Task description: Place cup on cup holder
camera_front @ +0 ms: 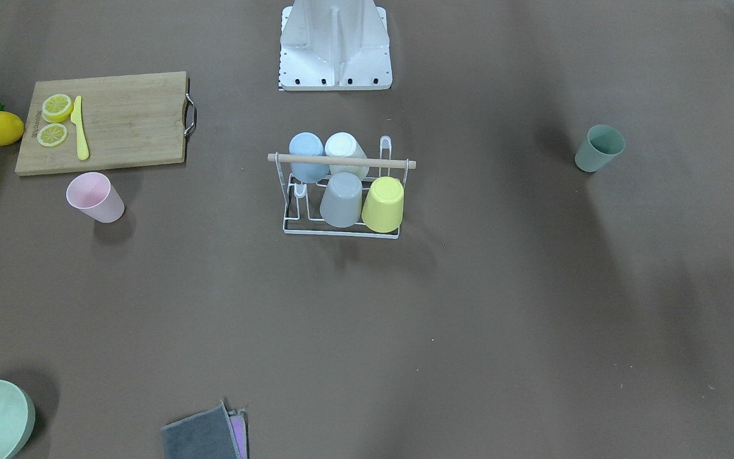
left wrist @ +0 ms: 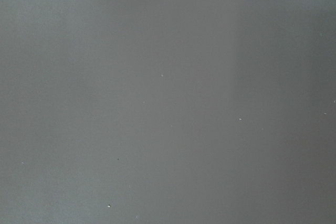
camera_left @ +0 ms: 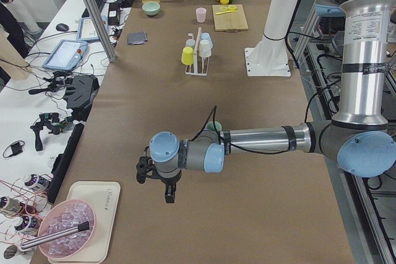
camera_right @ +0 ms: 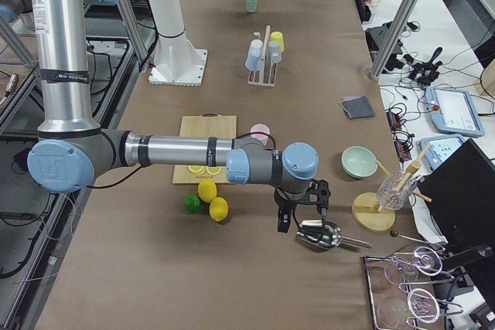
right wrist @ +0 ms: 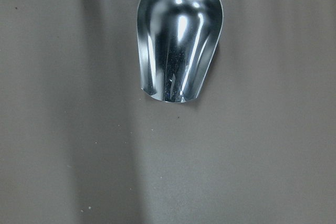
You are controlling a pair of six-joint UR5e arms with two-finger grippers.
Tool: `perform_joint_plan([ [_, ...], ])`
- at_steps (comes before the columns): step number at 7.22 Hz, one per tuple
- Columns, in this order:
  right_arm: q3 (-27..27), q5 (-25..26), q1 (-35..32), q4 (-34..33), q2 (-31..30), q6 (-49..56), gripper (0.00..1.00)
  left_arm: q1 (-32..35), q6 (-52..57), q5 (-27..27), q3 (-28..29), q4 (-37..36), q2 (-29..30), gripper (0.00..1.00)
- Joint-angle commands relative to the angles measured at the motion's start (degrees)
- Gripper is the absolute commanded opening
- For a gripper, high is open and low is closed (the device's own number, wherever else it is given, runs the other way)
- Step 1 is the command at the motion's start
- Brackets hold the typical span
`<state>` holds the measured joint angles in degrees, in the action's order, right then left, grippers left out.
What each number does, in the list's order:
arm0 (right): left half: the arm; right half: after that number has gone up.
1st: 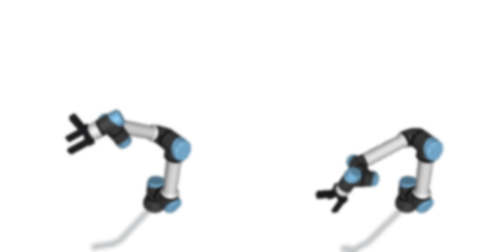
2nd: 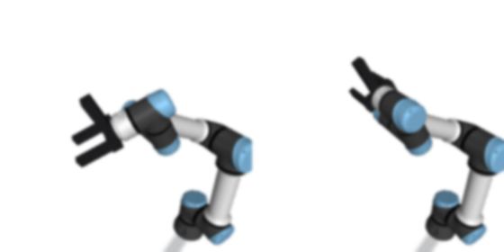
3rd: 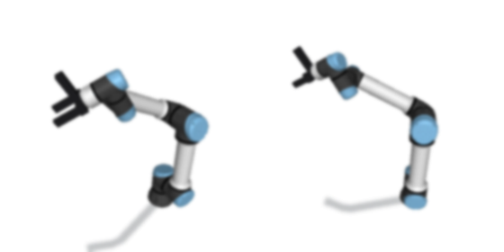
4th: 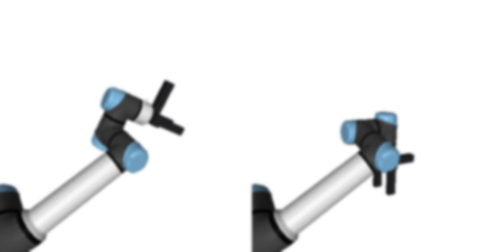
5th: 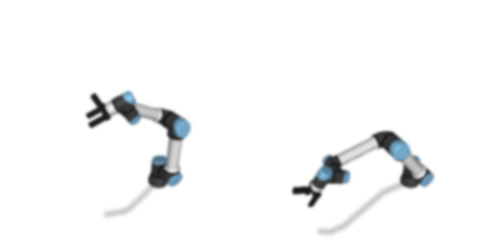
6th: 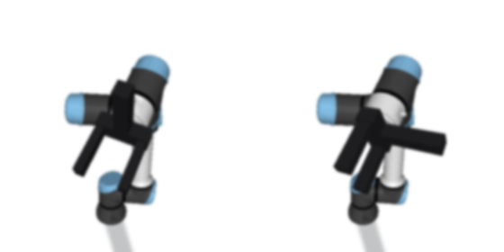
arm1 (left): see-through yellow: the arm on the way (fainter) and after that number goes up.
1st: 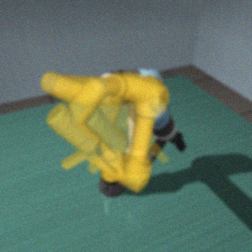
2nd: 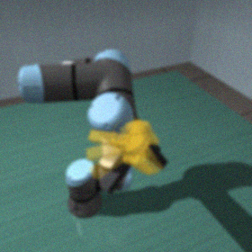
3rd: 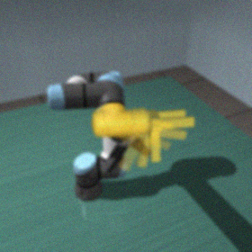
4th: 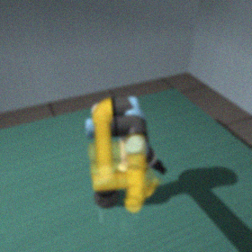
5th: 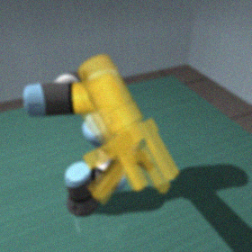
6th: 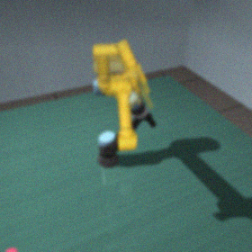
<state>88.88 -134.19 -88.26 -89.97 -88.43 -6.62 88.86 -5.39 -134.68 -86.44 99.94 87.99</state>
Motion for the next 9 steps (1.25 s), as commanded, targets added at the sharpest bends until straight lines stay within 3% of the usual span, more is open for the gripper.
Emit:
perform_joint_plan([
  [1, 0.41, -0.46, 0.01, -0.12, 0.27, -0.06, 0.99, 0.00, -0.32, 0.03, -0.40, -0.01, -0.01, 0.98],
  [3, 0.24, -0.55, 0.71, -0.65, 1.41, -2.32, 0.98, 0.00, -0.41, -0.06, -1.36, -0.10, -0.01, 0.98],
  [6, -0.02, -0.98, 10.26, -1.96, 7.72, -12.34, 0.98, 0.00, -0.41, 0.12, -1.80, -0.19, 0.07, 0.98],
  [9, 0.33, -1.42, 13.28, -12.14, 15.90, -12.72, 0.98, 0.00, -0.41, 0.03, -2.15, -0.27, 0.34, 0.98],
])
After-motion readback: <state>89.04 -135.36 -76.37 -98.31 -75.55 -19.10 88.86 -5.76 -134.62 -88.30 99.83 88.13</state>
